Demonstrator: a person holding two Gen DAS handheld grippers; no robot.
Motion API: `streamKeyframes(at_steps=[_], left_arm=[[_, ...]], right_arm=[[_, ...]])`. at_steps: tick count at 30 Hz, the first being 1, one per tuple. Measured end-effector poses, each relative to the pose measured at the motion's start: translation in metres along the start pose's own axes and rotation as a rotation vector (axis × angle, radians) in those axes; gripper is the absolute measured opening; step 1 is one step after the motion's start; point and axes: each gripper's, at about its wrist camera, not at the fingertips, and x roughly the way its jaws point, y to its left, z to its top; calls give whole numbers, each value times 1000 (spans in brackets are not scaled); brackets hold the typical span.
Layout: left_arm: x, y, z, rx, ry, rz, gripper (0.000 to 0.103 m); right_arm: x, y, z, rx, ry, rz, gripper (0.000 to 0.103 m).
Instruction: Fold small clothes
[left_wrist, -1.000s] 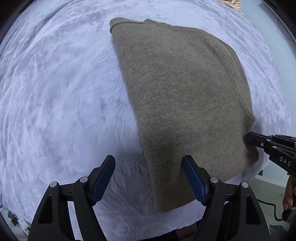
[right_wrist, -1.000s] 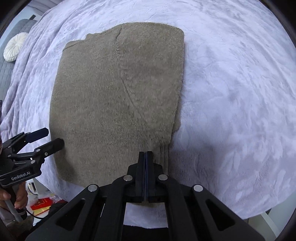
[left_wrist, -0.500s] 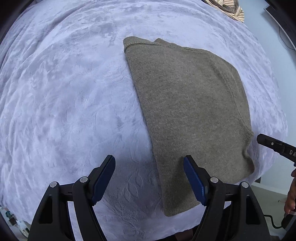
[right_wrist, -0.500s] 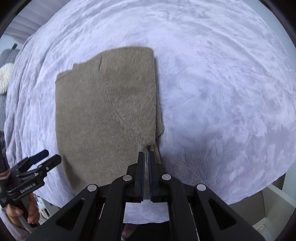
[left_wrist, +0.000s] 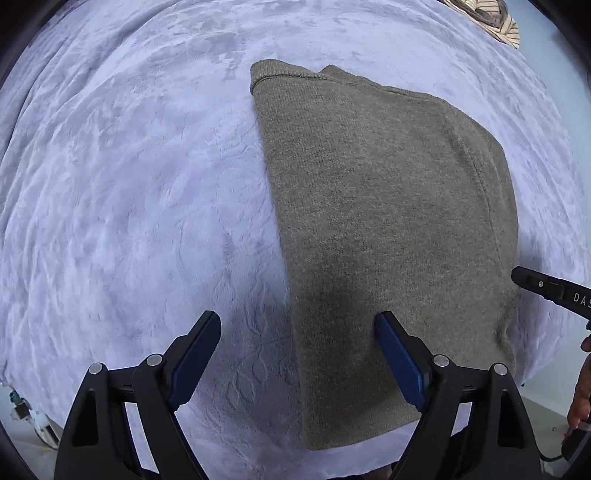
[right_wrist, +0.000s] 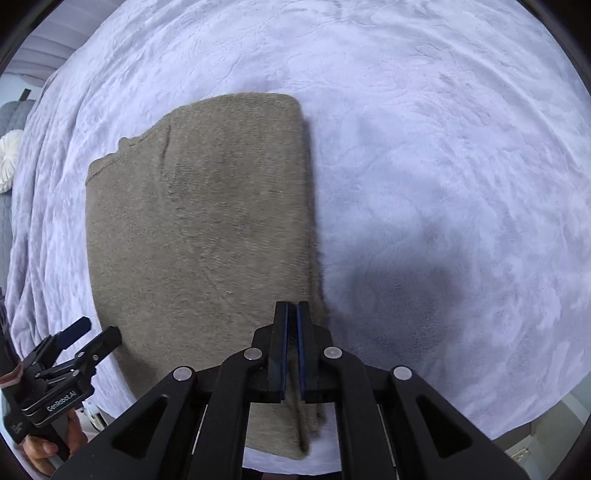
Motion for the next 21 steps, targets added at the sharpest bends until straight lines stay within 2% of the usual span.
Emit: streamKeyframes(at_steps=[6,13,15,17,18,19,21], left_arm=[[-14,-7,-8,-2,-8,0,87],[-49,-4,-8,-16,-62,8,87],[-56,-4,-9,-24,-62,0,87],[-62,-6,-2,-36,-74,-25,87],[-66,-8,-2,-44,-87,-31,87],[-68,-10,0,-48,-93,-31,101],[-73,-12,-2,-55,-106,-31,103]], right_arm=[[-19,-24,-11,38,7,39,5],[-41,-12,-20,9,-9,74,8],[-48,-4,-20,-10,-16,80,22],[-53,9,-20,-25,-36,87,65],[-55,17,-19,-33,-50,94,70],[-59,23,-19,-45,-60,99,73],[-63,34,-17,-72,-69,97,73]])
